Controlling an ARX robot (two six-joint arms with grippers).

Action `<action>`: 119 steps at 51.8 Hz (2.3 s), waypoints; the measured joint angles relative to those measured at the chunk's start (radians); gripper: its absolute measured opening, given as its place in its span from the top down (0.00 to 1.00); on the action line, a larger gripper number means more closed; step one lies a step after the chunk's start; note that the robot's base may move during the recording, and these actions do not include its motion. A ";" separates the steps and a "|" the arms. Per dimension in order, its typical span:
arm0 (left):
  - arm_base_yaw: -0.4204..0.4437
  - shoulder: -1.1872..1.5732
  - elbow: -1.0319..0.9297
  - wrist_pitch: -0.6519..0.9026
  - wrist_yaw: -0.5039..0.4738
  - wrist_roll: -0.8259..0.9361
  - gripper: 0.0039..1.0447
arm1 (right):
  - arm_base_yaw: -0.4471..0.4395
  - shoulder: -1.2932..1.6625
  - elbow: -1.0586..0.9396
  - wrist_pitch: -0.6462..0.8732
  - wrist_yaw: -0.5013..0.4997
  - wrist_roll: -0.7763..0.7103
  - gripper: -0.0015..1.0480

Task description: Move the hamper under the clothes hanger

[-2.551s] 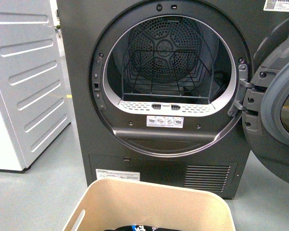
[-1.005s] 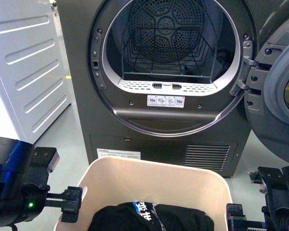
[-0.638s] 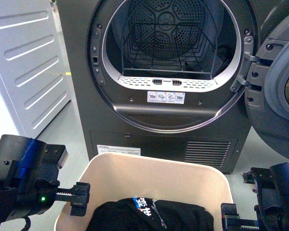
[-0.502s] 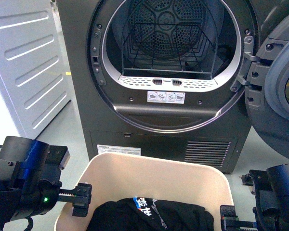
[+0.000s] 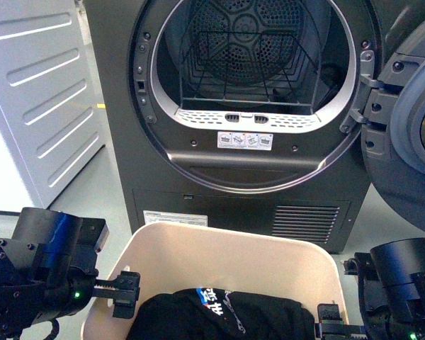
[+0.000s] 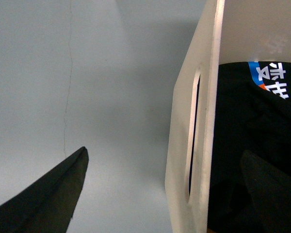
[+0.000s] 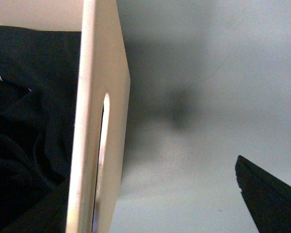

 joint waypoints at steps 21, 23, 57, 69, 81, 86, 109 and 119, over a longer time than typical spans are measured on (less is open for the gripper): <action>-0.013 0.045 0.043 0.005 -0.020 -0.002 0.65 | 0.024 0.035 0.037 -0.033 0.015 0.000 0.72; -0.015 0.050 0.046 0.005 -0.018 -0.002 0.72 | 0.024 0.037 0.039 -0.034 0.014 0.000 0.79; -0.031 0.049 0.018 0.039 0.016 -0.013 0.97 | 0.008 -0.004 0.029 -0.064 0.044 0.016 0.95; -0.025 -0.034 -0.015 0.038 0.017 -0.007 0.97 | 0.010 -0.048 -0.006 -0.040 0.028 0.010 0.95; -0.021 -0.088 -0.031 0.038 0.011 0.000 0.97 | 0.009 -0.076 -0.034 0.007 -0.003 0.014 0.95; -0.021 -0.088 -0.038 0.038 0.009 -0.002 0.97 | 0.009 -0.076 -0.046 0.026 -0.005 0.014 0.95; -0.006 -0.088 -0.042 0.038 0.002 -0.005 0.97 | 0.018 -0.076 -0.045 0.029 -0.017 0.014 0.95; 0.003 -0.090 -0.044 0.039 0.000 -0.006 0.97 | 0.026 -0.077 -0.042 0.029 -0.018 0.014 0.95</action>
